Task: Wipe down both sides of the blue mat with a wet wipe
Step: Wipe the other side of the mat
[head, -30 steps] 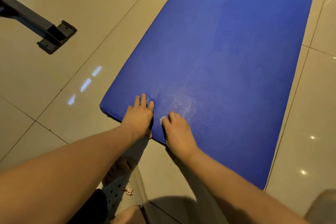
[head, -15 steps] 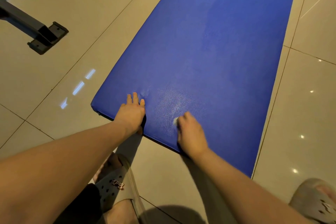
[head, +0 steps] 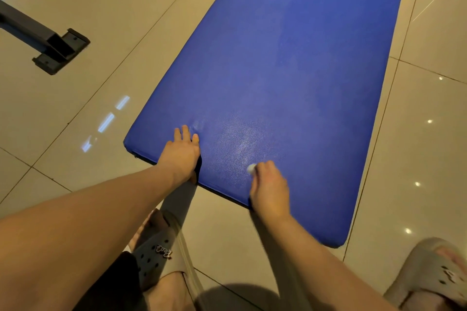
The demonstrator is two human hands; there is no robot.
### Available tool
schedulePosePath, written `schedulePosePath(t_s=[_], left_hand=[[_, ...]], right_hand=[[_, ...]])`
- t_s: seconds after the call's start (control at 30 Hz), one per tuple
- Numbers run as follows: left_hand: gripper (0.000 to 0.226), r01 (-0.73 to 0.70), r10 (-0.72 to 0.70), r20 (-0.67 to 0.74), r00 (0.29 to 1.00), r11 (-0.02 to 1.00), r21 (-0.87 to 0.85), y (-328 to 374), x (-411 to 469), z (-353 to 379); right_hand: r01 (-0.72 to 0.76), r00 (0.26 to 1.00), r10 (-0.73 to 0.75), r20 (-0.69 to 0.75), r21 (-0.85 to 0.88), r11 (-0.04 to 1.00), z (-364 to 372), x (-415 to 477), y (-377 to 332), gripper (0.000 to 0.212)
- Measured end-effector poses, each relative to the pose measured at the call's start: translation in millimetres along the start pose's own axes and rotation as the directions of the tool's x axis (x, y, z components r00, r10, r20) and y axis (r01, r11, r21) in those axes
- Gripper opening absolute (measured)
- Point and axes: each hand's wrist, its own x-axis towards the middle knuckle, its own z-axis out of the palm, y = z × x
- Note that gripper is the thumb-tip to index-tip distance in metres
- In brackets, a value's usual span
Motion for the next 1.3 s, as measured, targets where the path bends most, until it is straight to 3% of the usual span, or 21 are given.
schedulePosePath(t_s=[0.07, 0.13, 0.2, 0.3, 0.43, 0.53, 0.63, 0.73, 0.83, 0.97, 1.13, 1.3], left_hand=[[0.082, 0.002, -0.002, -0.003, 1.000, 1.000, 0.008, 0.8, 1.0, 0.2], [0.086, 0.004, -0.004, 0.001, 1.000, 1.000, 0.006, 0.3, -0.7, 0.0], [0.090, 0.006, -0.006, 0.003, 1.000, 1.000, -0.008, 0.5, -3.3, -1.0], [0.092, 0.000, 0.000, -0.008, 1.000, 1.000, -0.011, 0.1, -4.3, -2.1], [0.087, -0.010, 0.010, -0.041, 0.999, 1.000, 0.006, -2.5, -4.4, -1.7], [0.085, -0.009, 0.009, -0.044, 0.999, 1.000, 0.010, -3.3, -3.8, -0.8], [0.093, -0.012, 0.011, -0.045, 0.999, 1.000, -0.007, -3.1, -3.9, 2.3], [0.099, -0.016, 0.014, -0.051, 0.999, 0.999, -0.030, -3.0, -4.0, 2.2], [0.097, -0.017, 0.015, -0.050, 0.999, 0.999, -0.038, -2.3, -2.6, 1.7], [0.097, -0.023, 0.021, -0.064, 0.998, 1.000, -0.019, -4.2, -0.2, 4.3], [0.094, -0.013, 0.007, -0.079, 0.997, 0.998, -0.065, -2.5, -0.3, 7.0], [0.095, -0.023, 0.014, -0.086, 0.996, 0.994, -0.109, -5.4, -2.0, 9.3]], right_hand=[[0.162, 0.984, -0.160, 0.079, -0.019, 0.987, 4.3, -21.0, -1.5, 0.011], [0.202, 0.978, -0.200, 0.054, -0.022, 0.979, -4.2, -7.9, 19.2, 0.011], [0.001, 1.000, -0.001, -0.006, -0.050, 0.999, -23.4, 5.3, 41.6, 0.011], [-0.330, 0.942, 0.323, -0.094, -0.082, 0.940, -54.4, 7.9, 81.3, 0.014], [-0.527, 0.844, 0.522, -0.121, -0.011, 0.850, -60.4, -2.7, 76.6, 0.012], [-0.465, 0.883, 0.467, -0.050, 0.045, 0.884, -25.1, -2.4, 27.7, 0.015], [-0.294, 0.955, 0.292, 0.046, 0.036, 0.955, 6.7, -5.5, -15.5, 0.019], [-0.157, 0.986, 0.160, 0.048, -0.063, 0.986, 1.2, -10.9, -3.3, 0.012], [-0.283, 0.959, 0.280, -0.038, -0.153, 0.947, -32.6, -21.8, 51.4, 0.016], [-0.450, 0.890, 0.430, -0.149, -0.143, 0.882, -72.6, -54.7, 106.3, 0.017], [-0.597, 0.794, 0.593, -0.133, 0.010, 0.802, -51.4, -49.8, 64.6, 0.007], [-0.355, 0.935, 0.356, 0.001, 0.074, 0.932, 2.8, -37.4, -11.4, 0.012]])
